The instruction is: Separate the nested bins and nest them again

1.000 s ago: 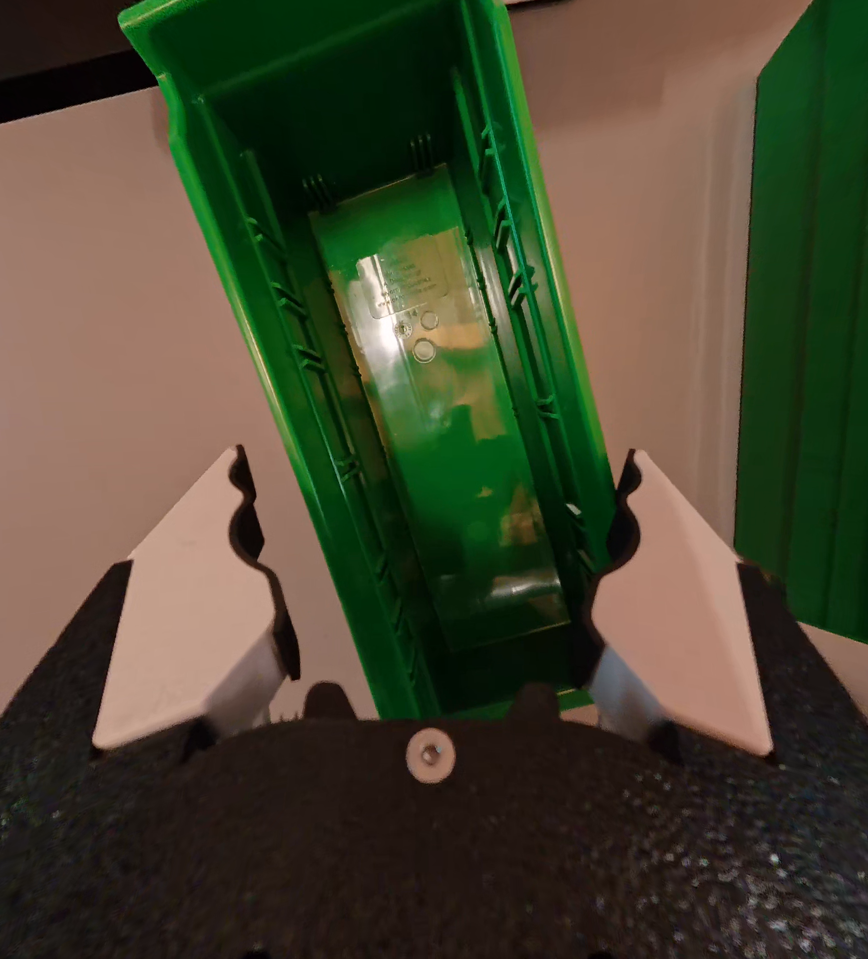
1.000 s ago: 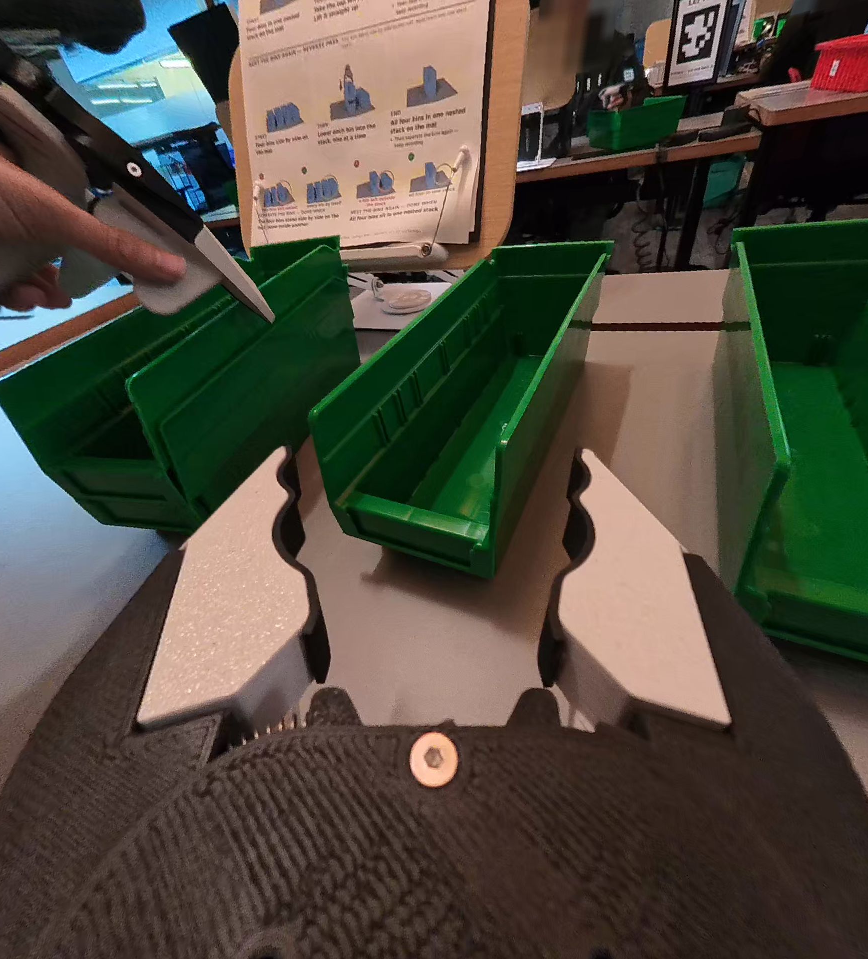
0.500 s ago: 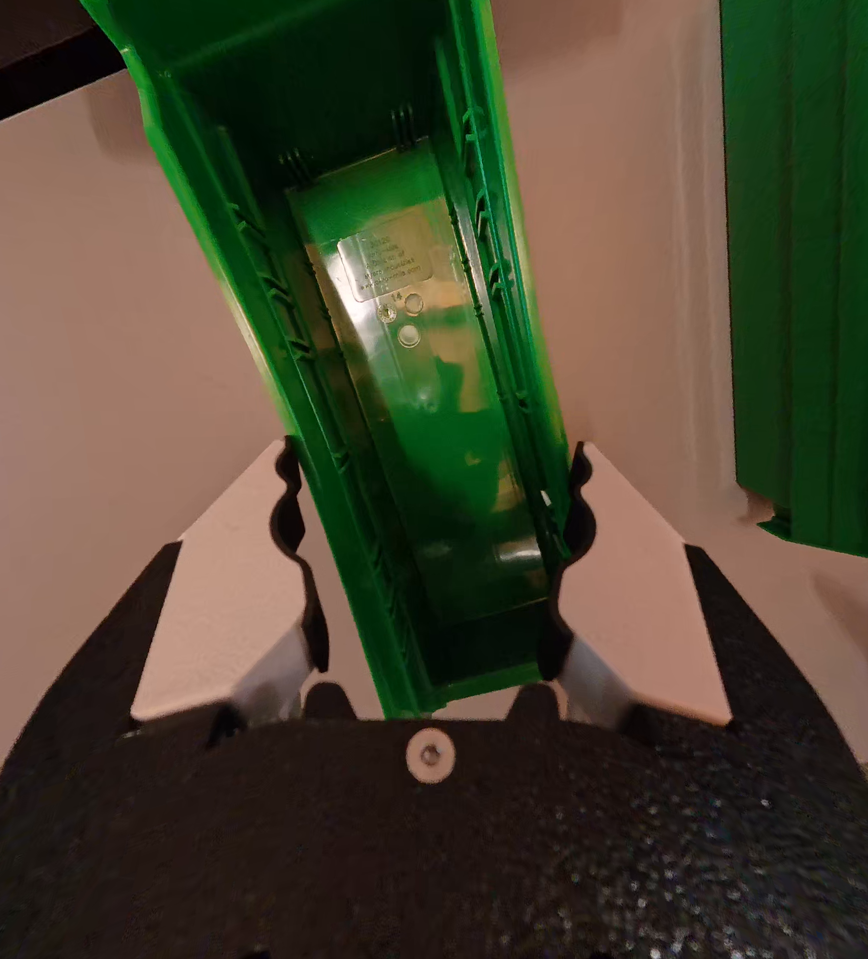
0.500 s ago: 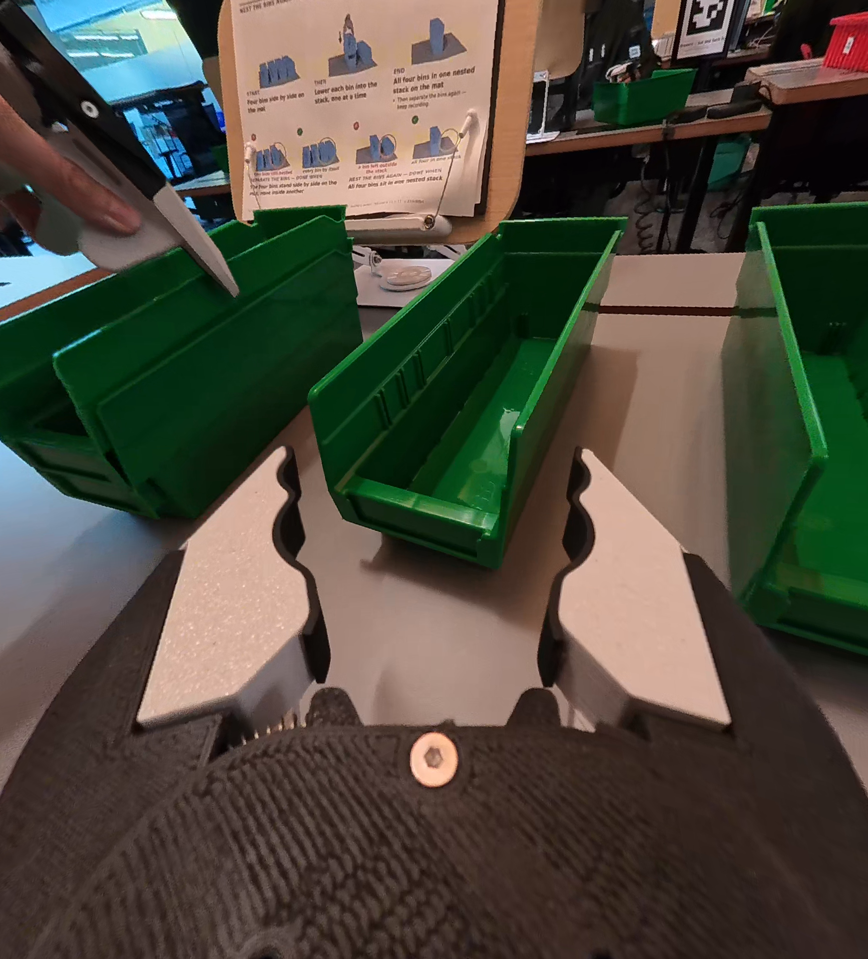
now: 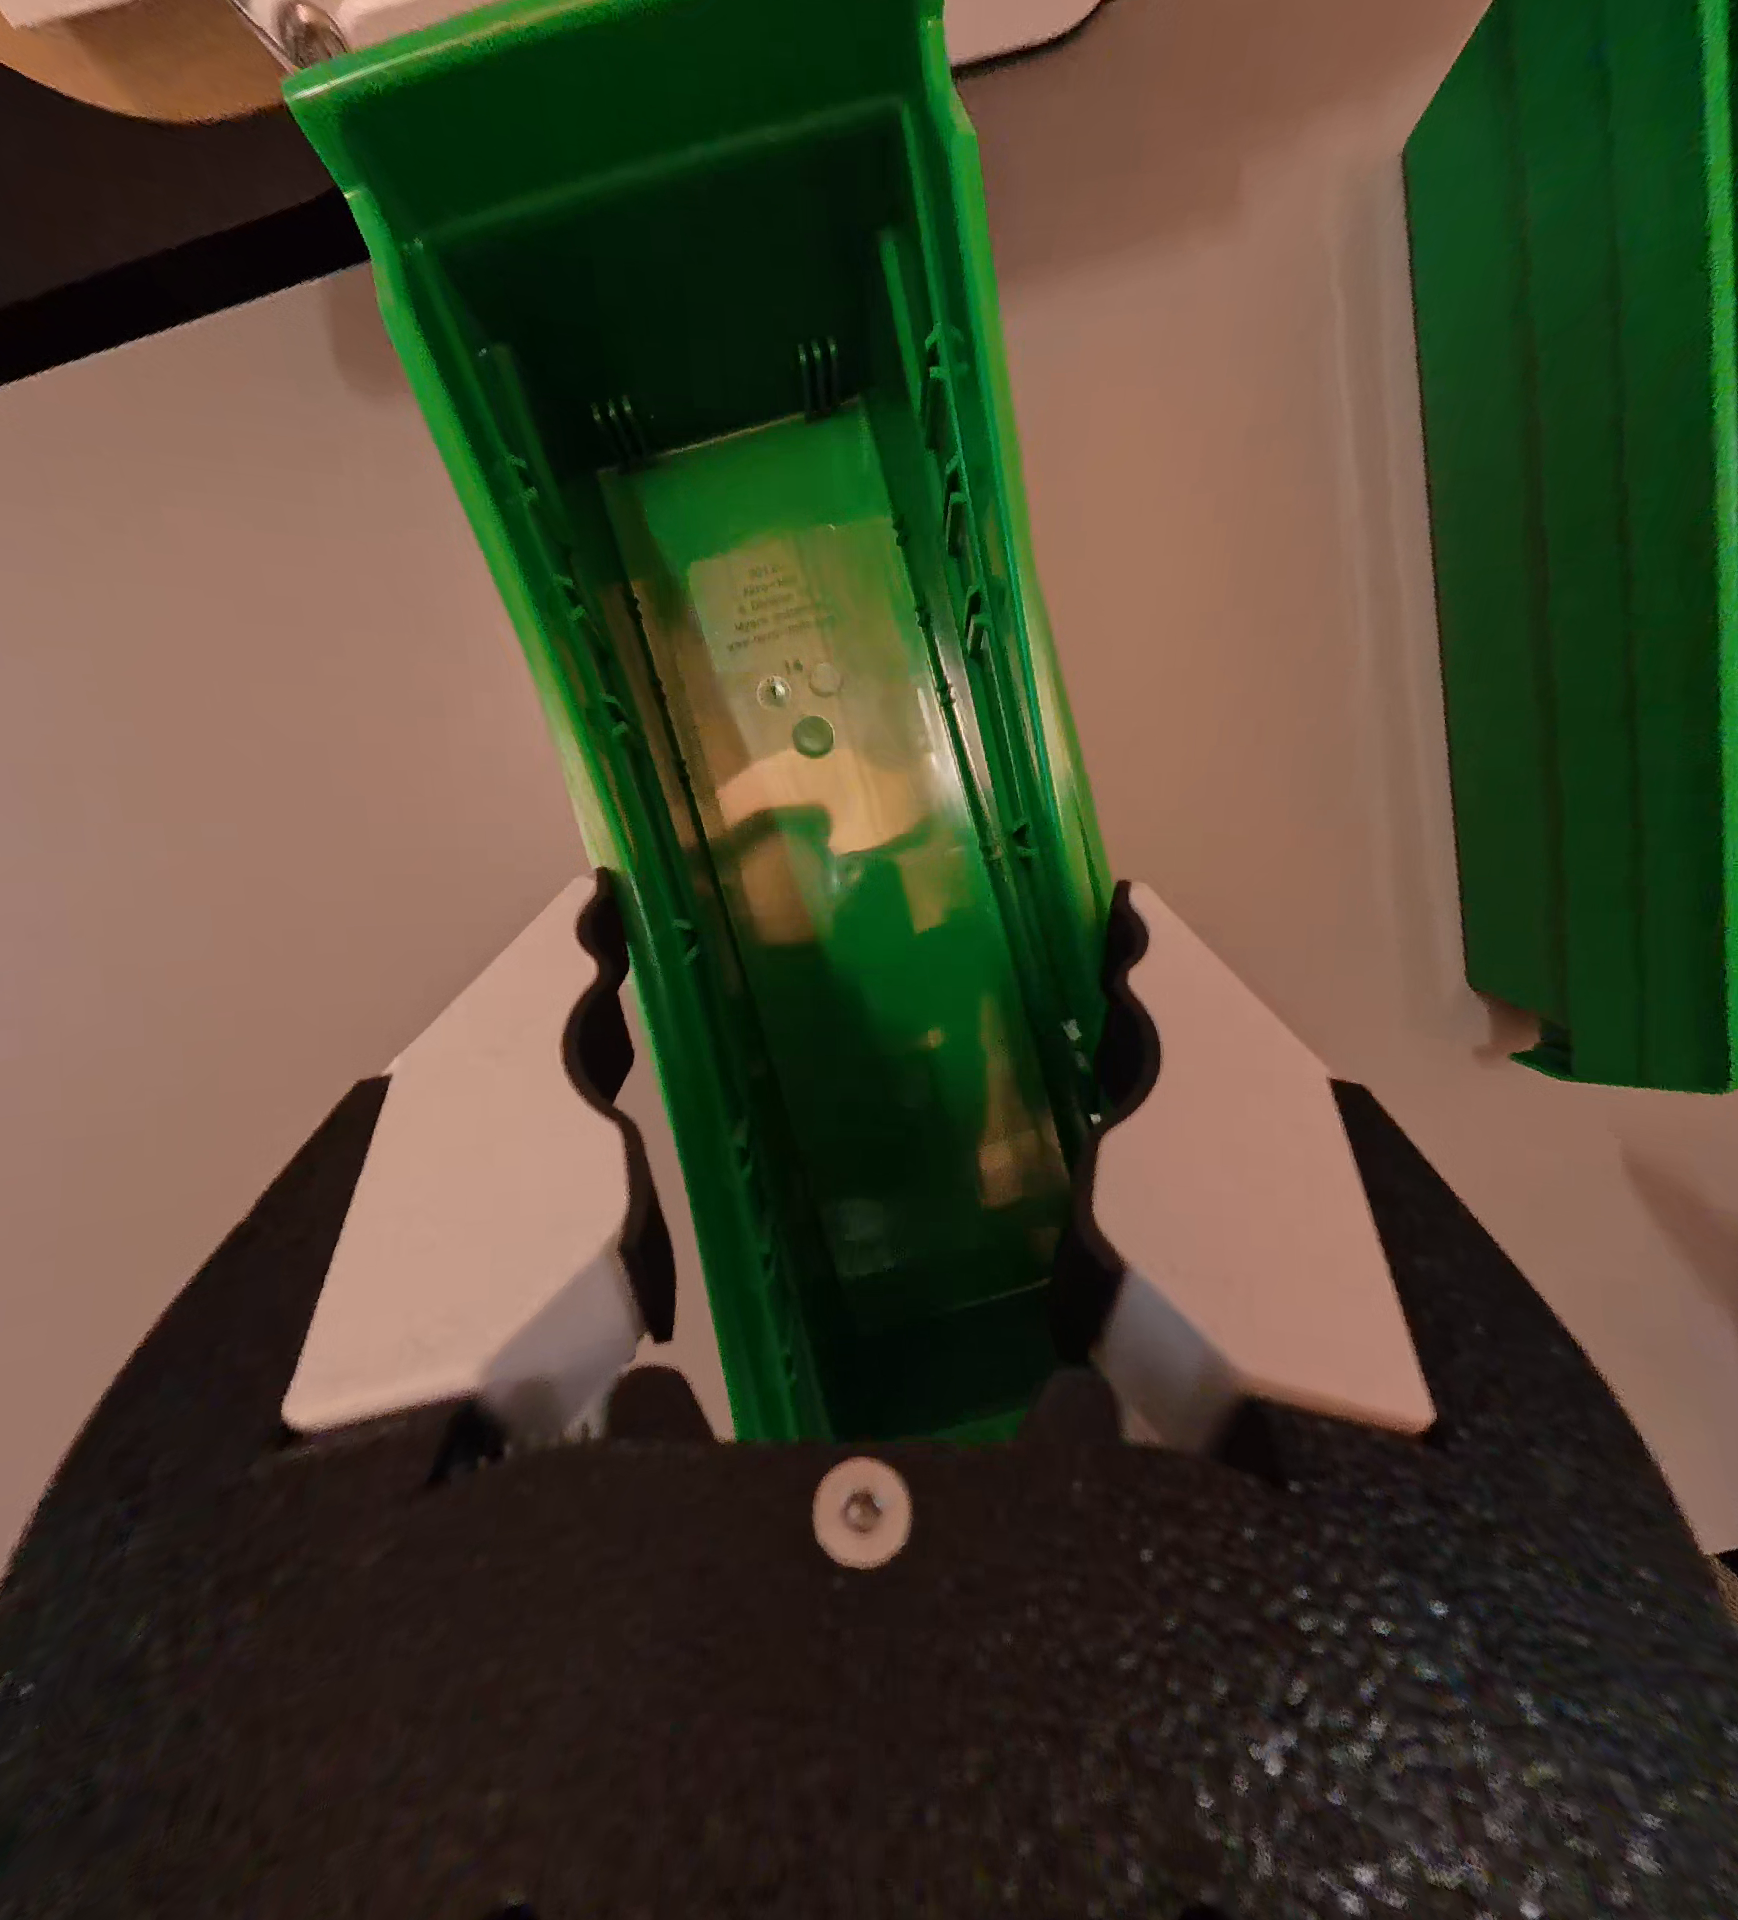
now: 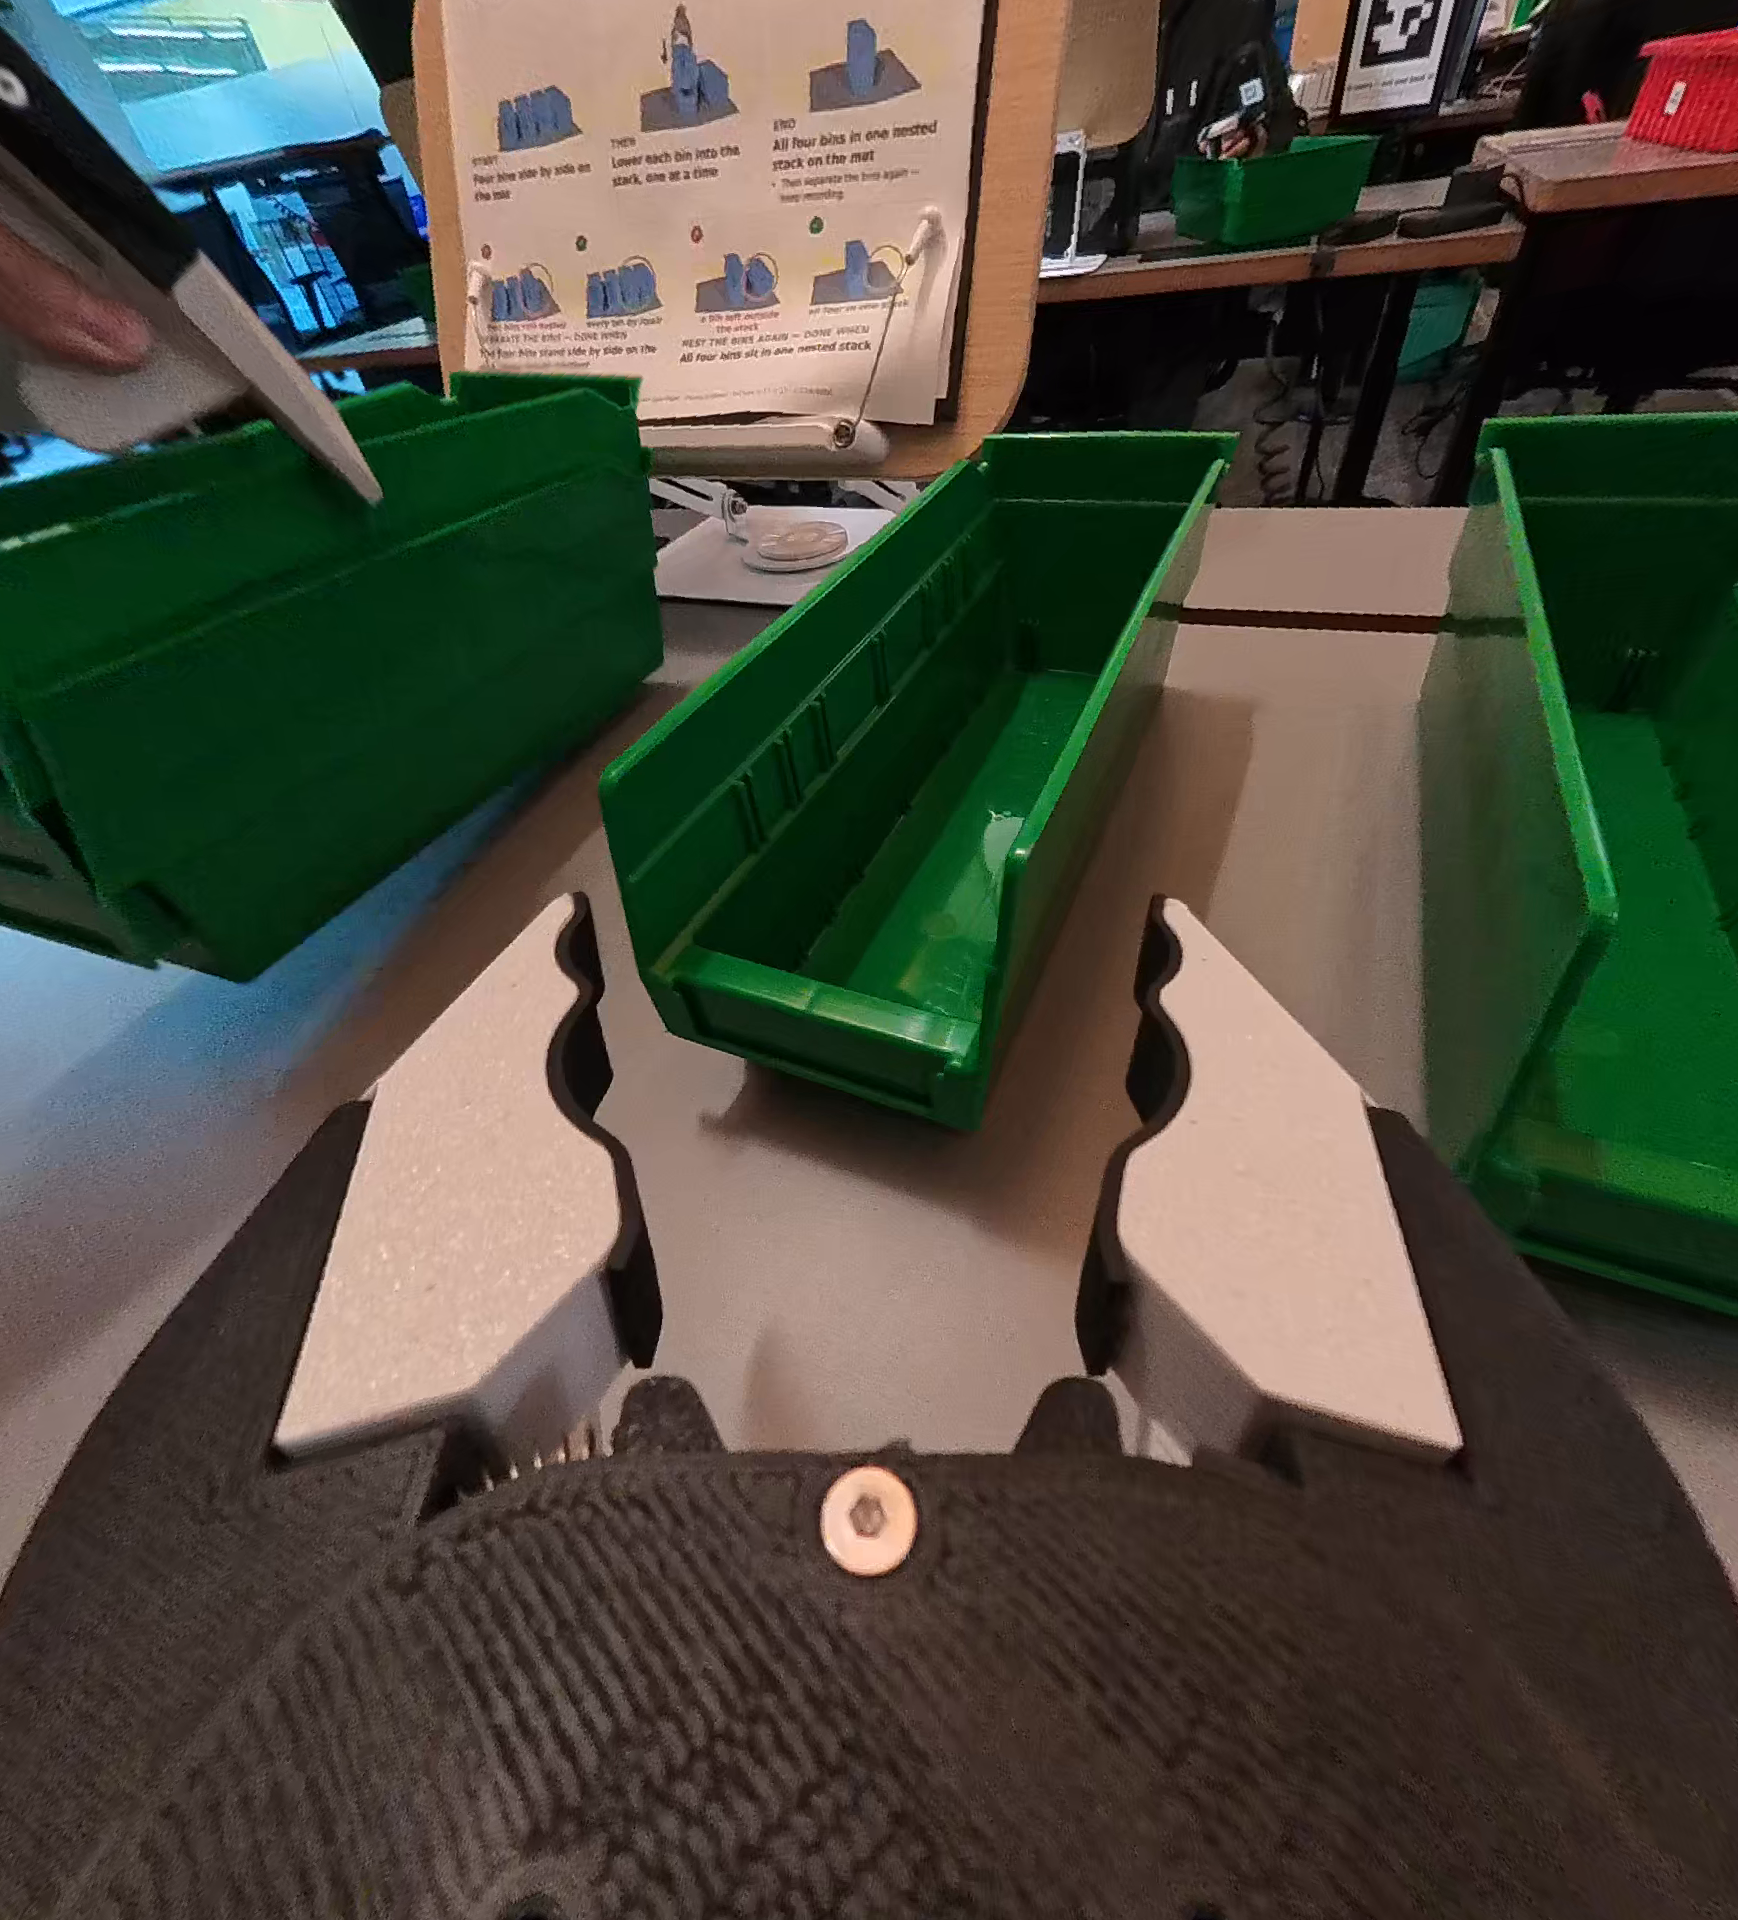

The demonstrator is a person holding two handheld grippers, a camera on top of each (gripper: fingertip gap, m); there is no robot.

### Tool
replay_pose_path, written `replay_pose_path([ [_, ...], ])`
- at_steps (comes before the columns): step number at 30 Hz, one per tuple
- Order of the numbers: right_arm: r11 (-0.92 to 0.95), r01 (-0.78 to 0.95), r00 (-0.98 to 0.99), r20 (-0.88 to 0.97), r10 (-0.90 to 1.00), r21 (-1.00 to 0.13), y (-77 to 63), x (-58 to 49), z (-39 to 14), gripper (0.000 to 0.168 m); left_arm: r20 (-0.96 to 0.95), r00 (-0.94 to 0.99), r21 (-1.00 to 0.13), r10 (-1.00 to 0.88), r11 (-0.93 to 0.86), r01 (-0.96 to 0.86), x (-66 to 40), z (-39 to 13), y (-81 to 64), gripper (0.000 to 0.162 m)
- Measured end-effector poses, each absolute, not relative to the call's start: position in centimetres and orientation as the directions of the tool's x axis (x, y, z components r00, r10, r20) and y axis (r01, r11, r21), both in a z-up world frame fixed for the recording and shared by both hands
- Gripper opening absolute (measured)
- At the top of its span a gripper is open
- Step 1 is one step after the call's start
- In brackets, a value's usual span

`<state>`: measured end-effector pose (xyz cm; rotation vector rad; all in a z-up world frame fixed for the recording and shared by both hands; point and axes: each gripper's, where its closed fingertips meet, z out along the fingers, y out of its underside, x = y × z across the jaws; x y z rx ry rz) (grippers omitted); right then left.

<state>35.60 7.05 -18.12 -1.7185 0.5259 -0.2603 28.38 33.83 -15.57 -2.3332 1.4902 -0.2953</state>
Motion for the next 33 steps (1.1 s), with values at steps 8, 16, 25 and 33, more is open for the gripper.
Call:
replay_pose_path([
  [8,-0.156,-0.202,0.875,-0.106,-0.473,-0.967,7.3,35.4,-18.5,0.102,0.023,0.418,-0.447,-0.908,-0.383,-0.808,28.4,-13.5,34.3,0.088],
  [16,-0.169,-0.202,0.873,-0.099,-0.478,-0.965,7.2,35.6,-18.8,0.102,0.017,0.406,-0.484,-0.914,-0.363,-0.796,28.9,-10.6,34.7,0.088],
  [25,-0.186,-0.206,0.875,-0.096,-0.474,-0.961,7.4,35.5,-19.3,0.102,0.071,0.401,-0.512,-0.913,-0.379,-0.771,29.4,-9.9,34.6,0.087],
  [33,-0.198,-0.209,0.873,-0.092,-0.479,-0.958,7.3,35.7,-19.7,0.102,0.056,0.405,-0.432,-0.913,-0.388,-0.814,29.1,-15.6,33.7,0.089],
])
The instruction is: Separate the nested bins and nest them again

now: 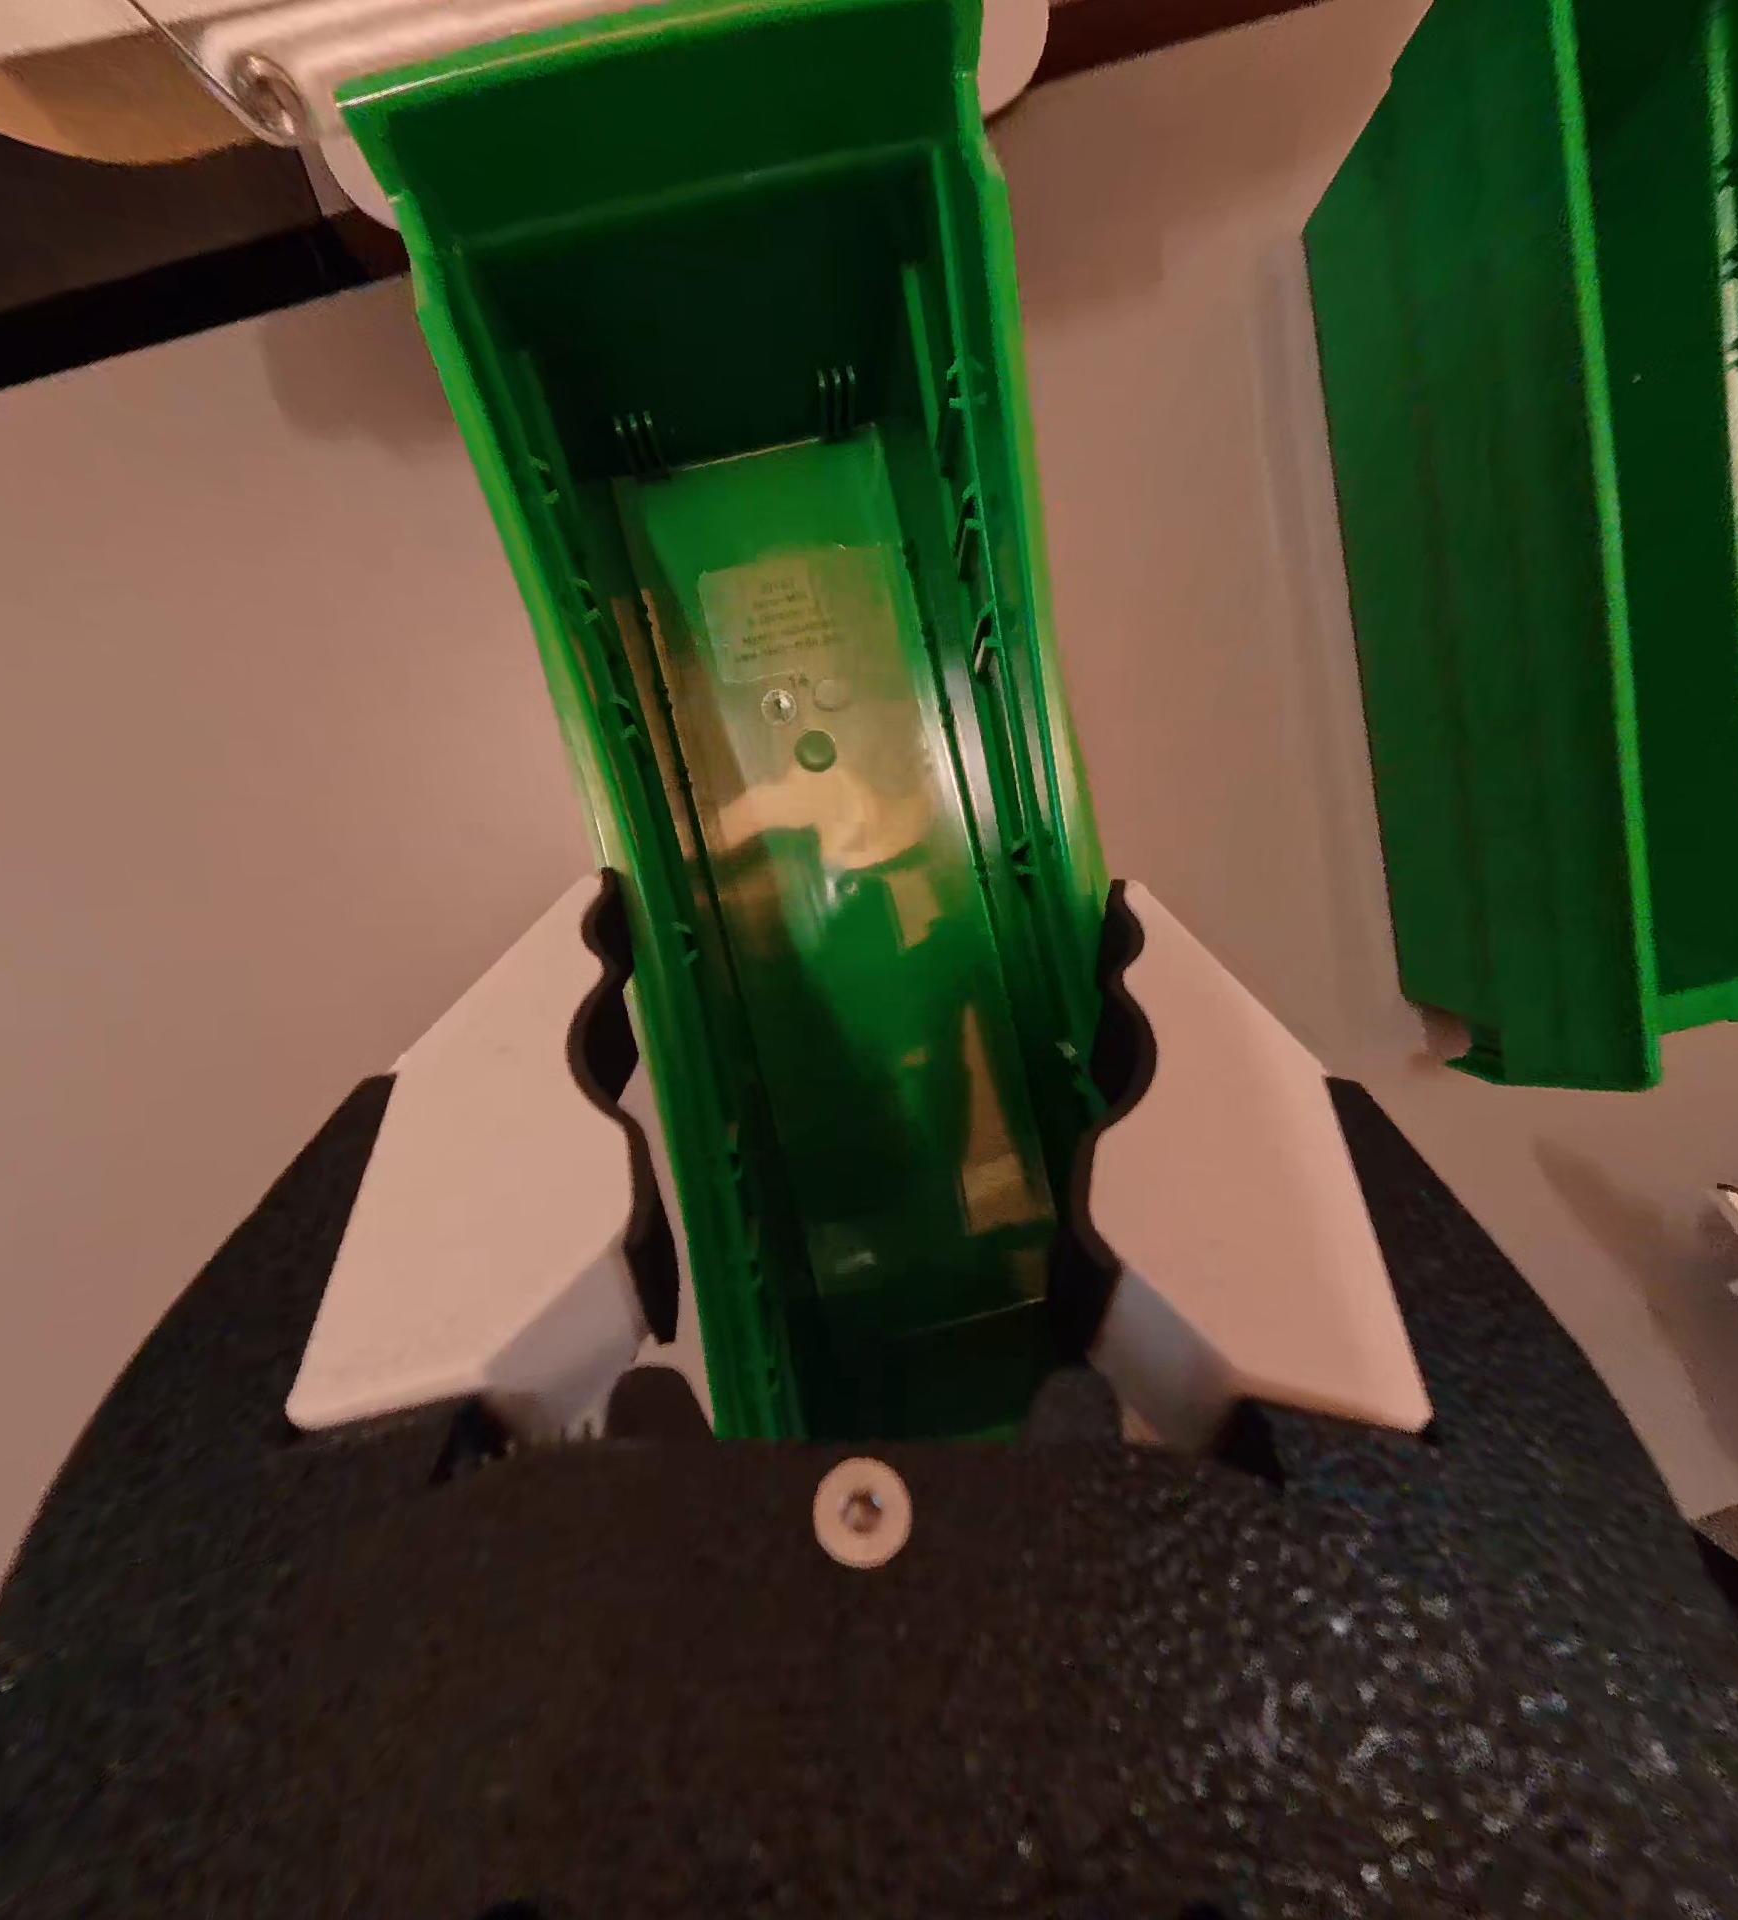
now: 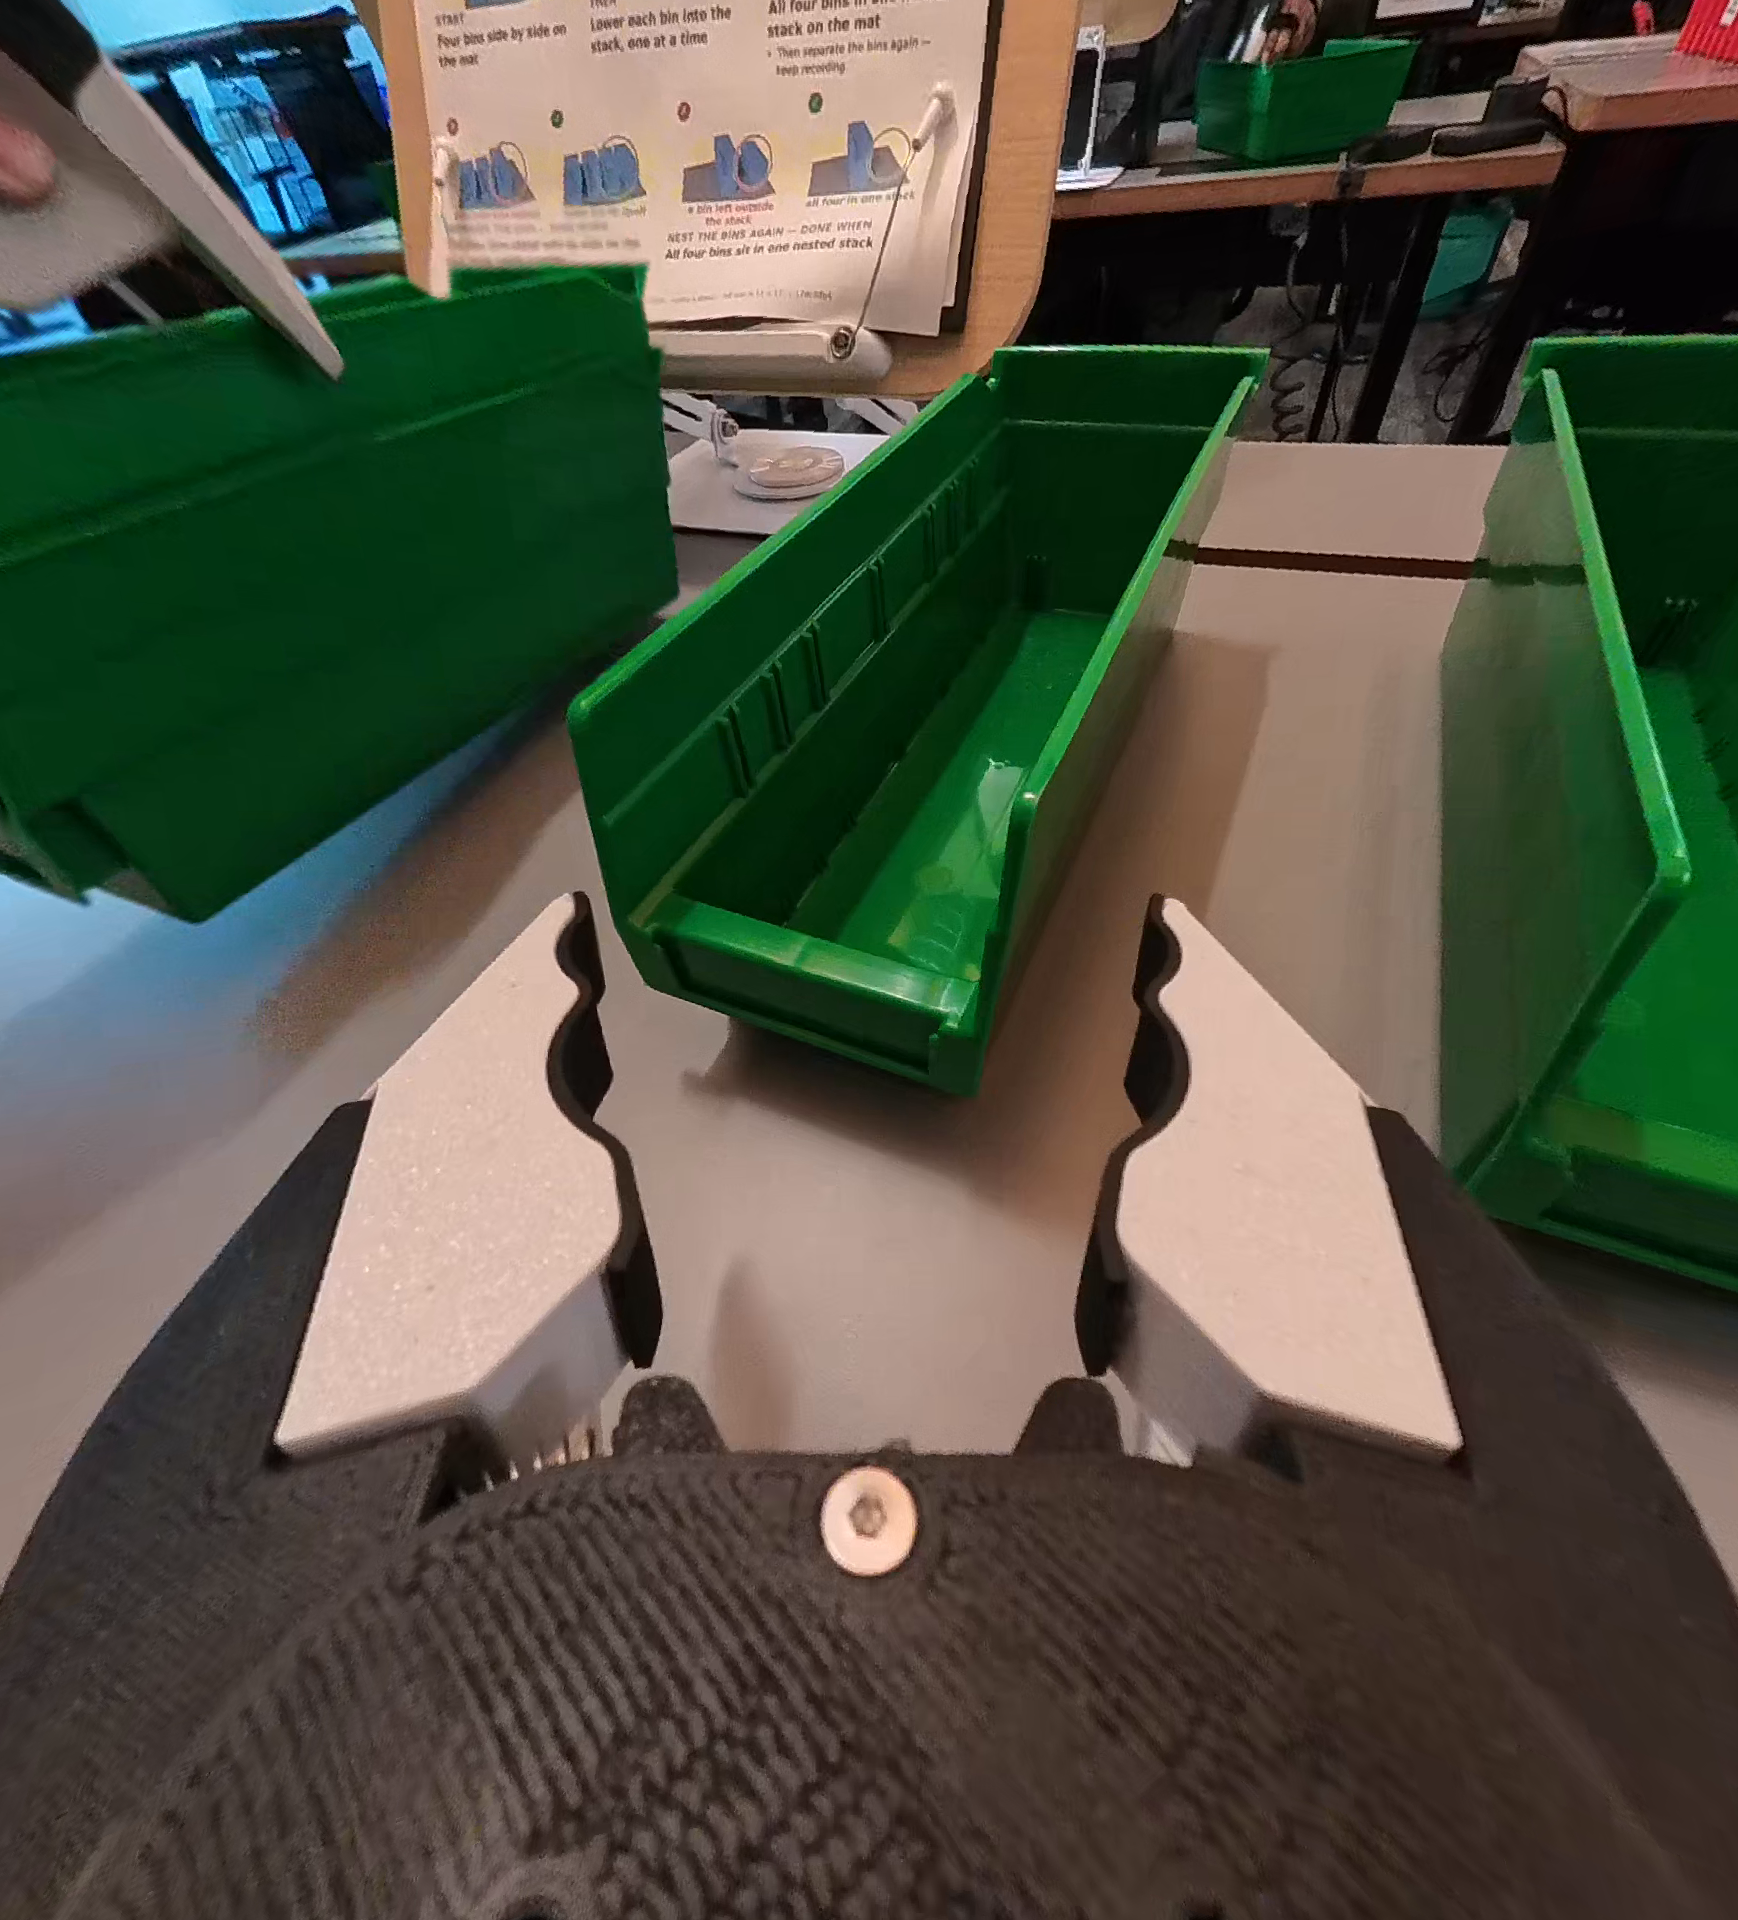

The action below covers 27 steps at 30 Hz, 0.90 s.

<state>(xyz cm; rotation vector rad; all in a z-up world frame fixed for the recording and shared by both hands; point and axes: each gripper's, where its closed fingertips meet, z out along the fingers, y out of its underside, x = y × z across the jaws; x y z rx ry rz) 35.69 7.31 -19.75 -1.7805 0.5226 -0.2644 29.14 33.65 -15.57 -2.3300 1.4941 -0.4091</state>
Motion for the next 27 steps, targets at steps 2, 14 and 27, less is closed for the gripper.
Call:
replay_pose_path([
  [2,-0.199,-0.208,0.871,-0.088,-0.483,-0.958,7.2,35.8,-19.7,0.102,0.037,0.404,-0.41,-0.914,-0.382,-0.828,29.1,-16.5,33.5,0.09],
  [14,-0.207,-0.216,0.872,-0.093,-0.481,-0.954,7.4,35.7,-20.1,0.103,-0.027,0.446,-0.34,-0.895,-0.412,-0.846,29.0,-17.7,33.3,0.106],
  [27,-0.238,-0.156,0.904,-0.042,-0.426,-0.959,8.8,33.4,-18.7,0.081,0.002,0.487,-0.184,-0.873,-0.479,-0.858,28.7,-18.5,33.4,0.113],
])
